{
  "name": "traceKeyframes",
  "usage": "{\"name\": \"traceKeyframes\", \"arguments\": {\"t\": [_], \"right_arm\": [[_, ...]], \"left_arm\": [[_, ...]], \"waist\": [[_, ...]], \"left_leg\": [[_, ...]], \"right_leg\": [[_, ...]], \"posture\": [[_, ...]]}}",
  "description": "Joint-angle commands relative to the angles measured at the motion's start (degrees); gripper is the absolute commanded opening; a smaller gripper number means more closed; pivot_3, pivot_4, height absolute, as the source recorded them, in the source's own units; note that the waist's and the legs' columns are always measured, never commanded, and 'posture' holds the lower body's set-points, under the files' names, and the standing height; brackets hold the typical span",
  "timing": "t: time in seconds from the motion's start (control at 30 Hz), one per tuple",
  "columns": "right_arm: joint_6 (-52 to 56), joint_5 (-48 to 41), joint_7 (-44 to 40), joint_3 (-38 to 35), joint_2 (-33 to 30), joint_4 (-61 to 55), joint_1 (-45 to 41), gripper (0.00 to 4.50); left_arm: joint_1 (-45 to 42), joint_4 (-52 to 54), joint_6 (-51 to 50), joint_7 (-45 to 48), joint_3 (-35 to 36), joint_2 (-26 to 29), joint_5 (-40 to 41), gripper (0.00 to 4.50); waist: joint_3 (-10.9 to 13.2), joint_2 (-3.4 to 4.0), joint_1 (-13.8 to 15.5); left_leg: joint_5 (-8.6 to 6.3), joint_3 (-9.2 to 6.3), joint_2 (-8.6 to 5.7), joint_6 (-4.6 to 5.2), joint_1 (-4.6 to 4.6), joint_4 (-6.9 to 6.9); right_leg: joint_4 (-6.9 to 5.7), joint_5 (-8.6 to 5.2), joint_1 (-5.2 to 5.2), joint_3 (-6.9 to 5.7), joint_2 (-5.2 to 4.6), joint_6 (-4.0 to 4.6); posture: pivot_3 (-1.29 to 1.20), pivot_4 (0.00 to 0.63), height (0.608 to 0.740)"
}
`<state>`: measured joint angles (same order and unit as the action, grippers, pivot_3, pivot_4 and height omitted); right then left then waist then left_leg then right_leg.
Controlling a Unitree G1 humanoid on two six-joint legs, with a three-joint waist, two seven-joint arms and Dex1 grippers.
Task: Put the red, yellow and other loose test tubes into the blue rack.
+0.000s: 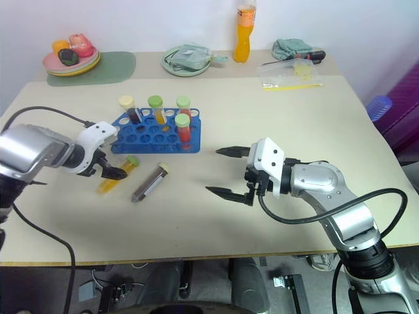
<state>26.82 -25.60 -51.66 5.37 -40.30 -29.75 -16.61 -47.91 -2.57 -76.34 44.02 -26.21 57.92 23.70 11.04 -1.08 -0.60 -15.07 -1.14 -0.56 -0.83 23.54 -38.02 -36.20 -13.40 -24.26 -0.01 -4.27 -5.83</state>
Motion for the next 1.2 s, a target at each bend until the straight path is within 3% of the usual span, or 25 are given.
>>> {"name": "traceKeyframes", "arguments": {"t": [0.03,0.1,0.23,0.27,0.4,0.47,0.53,0.63,0.73,0.83,0.97,1.1,1.2], "right_arm": [[0.1,-0.5,1.1,-0.3,0.6,-3.1,0.5,4.50],[0.2,-0.4,1.4,-0.1,0.7,-3.4,0.6,4.50],[0.0,-0.1,1.7,0.7,1.3,-3.4,0.3,4.50],[-0.1,0.0,1.6,0.9,1.5,-3.3,0.1,4.50],[-0.2,0.0,1.7,1.2,1.5,-3.4,-0.2,4.50],[-0.1,-0.2,1.6,0.9,1.4,-3.3,-0.4,4.50],[-0.3,-0.3,1.5,0.8,1.4,-3.2,-0.5,4.50],[-0.7,0.1,2.8,0.9,3.0,-1.7,-1.4,4.50],[-1.2,1.4,4.7,1.5,5.5,0.5,-2.4,4.50],[-1.6,2.5,6.2,2.4,8.0,2.0,-2.7,4.50],[-1.7,3.2,7.4,2.7,9.8,2.7,-2.8,4.50],[-1.4,3.5,8.4,2.4,10.5,2.8,-2.8,4.50],[-1.3,3.4,8.8,2.2,10.3,2.8,-2.7,4.50]], "left_arm": [[-1.7,-0.1,-1.0,1.6,-1.1,0.5,-2.2,3.95],[-1.7,-0.3,-1.2,2.1,-1.7,0.6,-3.1,3.18],[-1.9,-0.3,-1.3,3.5,-1.8,1.0,-4.0,1.00],[-1.7,0.7,-0.8,4.4,-2.0,1.9,-4.1,0.74],[0.4,5.8,0.4,8.7,-0.2,6.5,-2.6,0.73],[5.1,11.2,5.9,13.2,4.3,12.2,-0.6,0.73],[13.0,14.6,14.9,15.5,16.0,14.1,2.4,0.73],[19.7,16.8,33.8,7.3,33.9,2.7,2.1,0.73],[17.0,17.9,36.8,-7.0,38.7,-11.4,1.0,0.73],[18.4,20.1,46.1,-20.2,36.2,-26.0,-5.1,0.73],[23.6,20.9,58.4,-27.6,30.1,-36.7,-13.2,0.73],[27.9,16.7,70.0,-31.2,25.9,-41.9,-19.8,0.73],[28.4,12.6,74.4,-33.1,26.6,-45.3,-19.7,0.73]], "waist": [[0.0,0.00,-0.1],[0.0,0.00,-0.1],[0.0,0.00,-0.1],[0.0,0.00,0.0],[0.0,-0.01,-0.1],[0.0,0.00,-0.3],[0.0,0.02,-0.4],[0.0,0.09,0.8],[0.0,-0.02,1.9],[0.0,-0.07,2.4],[0.0,-0.09,2.5],[0.0,-0.08,2.5],[0.0,-0.08,2.6]], "left_leg": [[0.00,-0.03,0.00,0.00,0.00,0.00],[0.00,-0.03,0.01,0.00,0.00,0.00],[0.00,-0.02,0.01,0.00,0.00,-0.02],[0.00,-0.03,0.02,0.00,0.00,-0.02],[0.00,-0.02,0.07,0.00,0.00,-0.03],[0.00,-0.03,0.09,0.00,0.00,-0.03],[0.00,0.04,0.20,0.00,0.00,0.01],[0.00,0.05,0.25,0.00,-0.01,0.00],[0.03,-0.09,0.19,-0.05,0.00,-0.20],[0.02,-0.07,-0.05,-0.03,-0.13,-0.33],[-0.03,-0.04,-0.12,0.05,-0.12,-0.29],[-0.02,0.03,-0.27,0.04,-0.10,-0.19],[0.00,-0.01,-0.26,0.01,-0.14,-0.20]], "right_leg": [[0.00,0.00,0.00,0.00,0.00,0.00],[-0.02,0.00,-0.01,0.00,0.00,0.00],[-0.04,0.00,-0.01,0.00,0.00,0.00],[-0.04,0.00,-0.01,0.00,0.00,0.00],[-0.05,0.00,-0.01,0.00,-0.01,0.00],[-0.05,0.00,-0.02,0.00,-0.01,0.00],[-0.04,0.00,-0.09,0.03,-0.02,0.02],[-0.07,-0.02,-0.12,0.02,-0.06,0.05],[0.04,-0.09,0.16,-0.12,-0.14,0.25],[0.06,0.06,0.40,-0.08,-0.31,-0.01],[0.09,0.17,0.37,-0.04,-0.35,-0.21],[0.07,0.17,0.24,0.00,-0.32,-0.20],[0.03,0.19,0.25,-0.01,-0.30,-0.16]], "posture": [[0.00,0.150,0.740],[0.00,0.150,0.740],[0.00,0.150,0.740],[0.00,0.150,0.740],[0.00,0.150,0.740],[0.00,0.150,0.740],[0.00,0.150,0.740],[0.00,0.150,0.740],[0.00,0.150,0.740],[0.00,0.150,0.740],[0.00,0.150,0.740],[0.00,0.150,0.740],[0.00,0.150,0.740]]}}
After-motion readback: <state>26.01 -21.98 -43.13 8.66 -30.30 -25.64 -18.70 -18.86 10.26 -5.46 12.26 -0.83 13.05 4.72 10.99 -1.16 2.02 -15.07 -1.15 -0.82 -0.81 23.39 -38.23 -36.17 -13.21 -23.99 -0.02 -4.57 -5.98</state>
